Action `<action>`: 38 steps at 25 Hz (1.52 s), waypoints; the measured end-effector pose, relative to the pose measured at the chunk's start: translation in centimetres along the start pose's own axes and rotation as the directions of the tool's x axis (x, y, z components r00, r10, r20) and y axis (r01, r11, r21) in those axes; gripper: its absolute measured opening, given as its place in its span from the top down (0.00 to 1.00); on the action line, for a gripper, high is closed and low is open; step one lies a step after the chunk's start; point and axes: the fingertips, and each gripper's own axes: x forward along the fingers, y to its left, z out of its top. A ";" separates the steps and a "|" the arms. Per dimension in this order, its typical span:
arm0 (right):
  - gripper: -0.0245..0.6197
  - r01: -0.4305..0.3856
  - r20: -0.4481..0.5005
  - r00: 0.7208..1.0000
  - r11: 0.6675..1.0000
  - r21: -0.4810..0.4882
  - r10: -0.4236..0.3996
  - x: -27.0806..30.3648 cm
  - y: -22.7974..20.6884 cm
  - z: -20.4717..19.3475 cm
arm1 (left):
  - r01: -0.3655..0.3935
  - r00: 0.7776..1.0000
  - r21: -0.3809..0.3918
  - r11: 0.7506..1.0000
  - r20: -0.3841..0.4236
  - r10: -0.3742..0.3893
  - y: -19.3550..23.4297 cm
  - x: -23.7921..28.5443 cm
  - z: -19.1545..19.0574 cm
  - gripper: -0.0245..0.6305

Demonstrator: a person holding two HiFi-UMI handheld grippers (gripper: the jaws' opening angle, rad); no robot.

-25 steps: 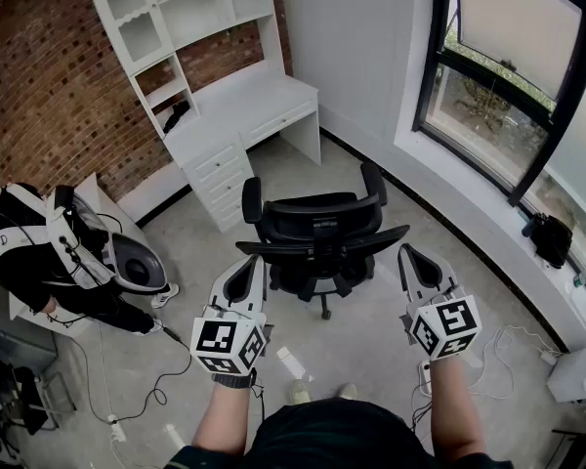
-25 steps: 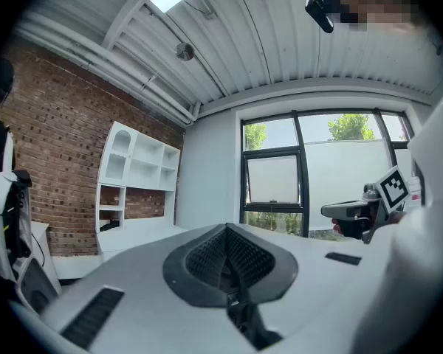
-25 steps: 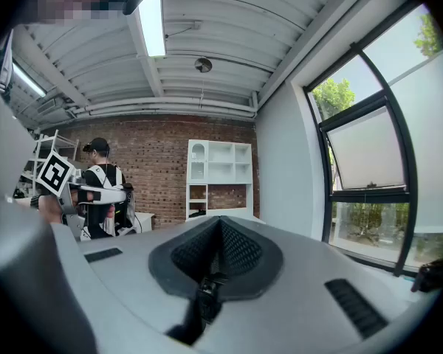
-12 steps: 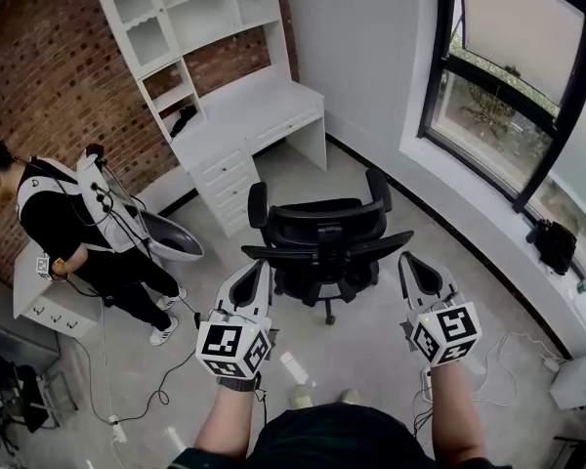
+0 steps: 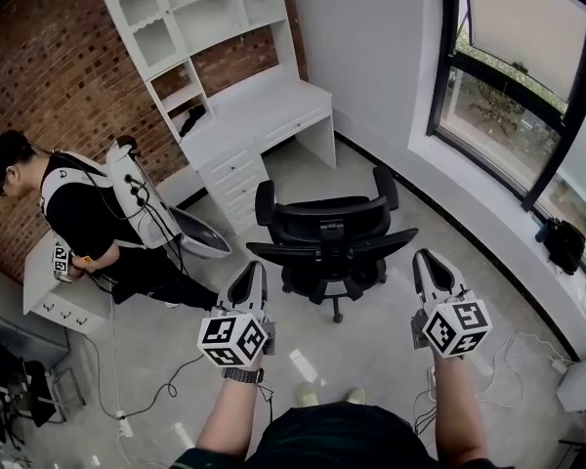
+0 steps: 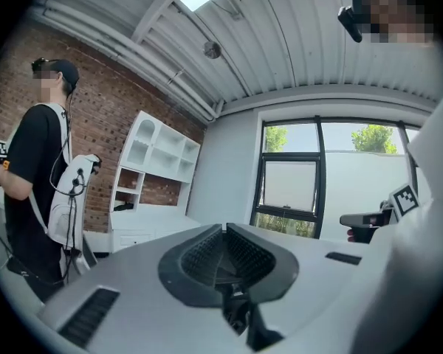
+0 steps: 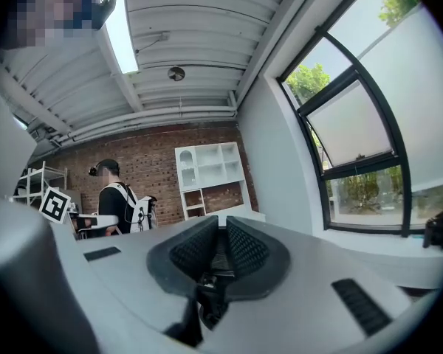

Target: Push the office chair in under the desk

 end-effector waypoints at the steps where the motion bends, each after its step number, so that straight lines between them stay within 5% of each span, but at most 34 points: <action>1: 0.95 0.002 -0.007 1.000 1.000 0.005 -0.002 0.0 -0.4 -0.4 | -0.014 1.000 -0.012 1.000 -0.011 0.013 0.3 0.0 -0.6 0.95; 11: 0.85 -0.016 -0.088 0.996 1.000 0.024 0.018 0.0 -4.6 -4.0 | -0.108 0.992 0.028 0.994 -0.065 0.109 1.2 -0.1 -4.5 0.86; 16: 0.85 -0.108 -0.175 0.981 0.987 -0.116 0.087 1.6 -4.5 -6.1 | -0.018 0.986 0.253 0.967 -0.153 0.058 0.8 1.1 -6.7 0.81; 21: 0.80 -0.218 -0.287 0.950 0.921 -0.322 0.125 4.2 -4.1 -8.2 | 0.118 0.968 0.446 0.887 -0.250 -0.003 2.4 3.4 -8.7 0.76; 27: 0.73 -0.349 -0.465 0.884 0.729 -0.589 0.048 8.4 -5.5 -12.8 | 0.310 0.910 0.607 0.732 -0.412 -0.044 6.5 7.5 -11.6 0.68; 32: 0.68 -0.391 -0.545 0.831 0.580 -0.714 -0.111 11.2 -8.3 -15.1 | 0.467 0.838 0.632 0.618 -0.540 -0.081 9.9 10.2 -14.0 0.62; 38: 0.58 -0.465 -0.639 0.733 0.512 -0.722 -0.235 13.3 -11.6 -17.9 | 0.628 0.733 0.573 0.526 -0.662 -0.154 11.7 12.1 -16.9 0.51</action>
